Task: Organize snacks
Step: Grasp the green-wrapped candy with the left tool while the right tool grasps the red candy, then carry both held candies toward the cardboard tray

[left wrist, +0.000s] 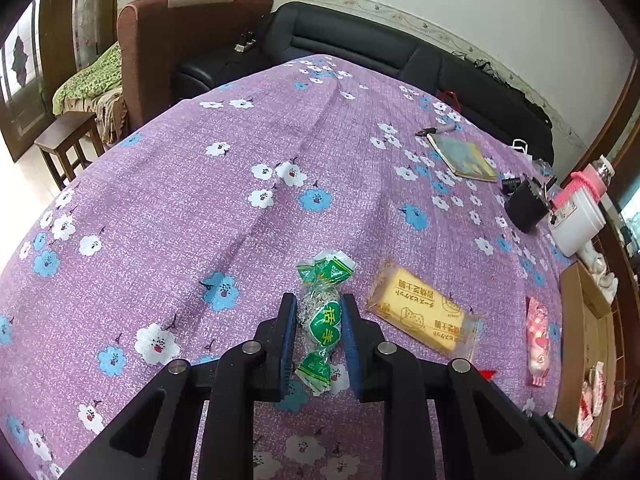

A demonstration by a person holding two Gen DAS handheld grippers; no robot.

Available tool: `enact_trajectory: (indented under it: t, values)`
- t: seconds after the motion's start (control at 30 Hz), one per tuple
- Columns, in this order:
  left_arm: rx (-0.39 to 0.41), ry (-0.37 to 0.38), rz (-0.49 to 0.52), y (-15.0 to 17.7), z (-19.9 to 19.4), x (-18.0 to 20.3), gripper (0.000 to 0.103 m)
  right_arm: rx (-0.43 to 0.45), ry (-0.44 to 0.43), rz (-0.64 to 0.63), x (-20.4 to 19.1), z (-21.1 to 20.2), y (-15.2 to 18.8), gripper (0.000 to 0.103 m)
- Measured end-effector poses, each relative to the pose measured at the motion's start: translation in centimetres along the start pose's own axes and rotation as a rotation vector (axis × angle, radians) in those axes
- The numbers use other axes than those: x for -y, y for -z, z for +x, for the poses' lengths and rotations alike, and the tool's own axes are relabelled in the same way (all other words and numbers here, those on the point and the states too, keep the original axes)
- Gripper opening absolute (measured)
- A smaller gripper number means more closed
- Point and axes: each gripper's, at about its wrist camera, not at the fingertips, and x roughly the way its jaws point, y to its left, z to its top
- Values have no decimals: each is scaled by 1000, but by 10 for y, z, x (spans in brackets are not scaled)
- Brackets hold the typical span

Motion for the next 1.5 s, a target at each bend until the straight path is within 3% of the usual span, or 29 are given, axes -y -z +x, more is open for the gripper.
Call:
enact_trajectory:
  t: [0.2,0.33,0.47,0.7,1.07,1.5]
  values:
    - [28,33,11,-1,-9,3,23,51,-67,25,18,-32,14,14]
    - [47,79,23,0,-18,9,23,130,-86,29,32,-61,29,14]
    - [89,102,69,4,-27,21,23,219,-20,7,45,-68,33,14]
    - [189,91,221,21,-43,57,23,267,-70,73,67,-83,30,14]
    - [300,60,393,47,-61,94,23,284,-42,87,72,-84,30,14]
    - [331,53,432,54,-64,102,23,285,-42,91,74,-85,30,14]
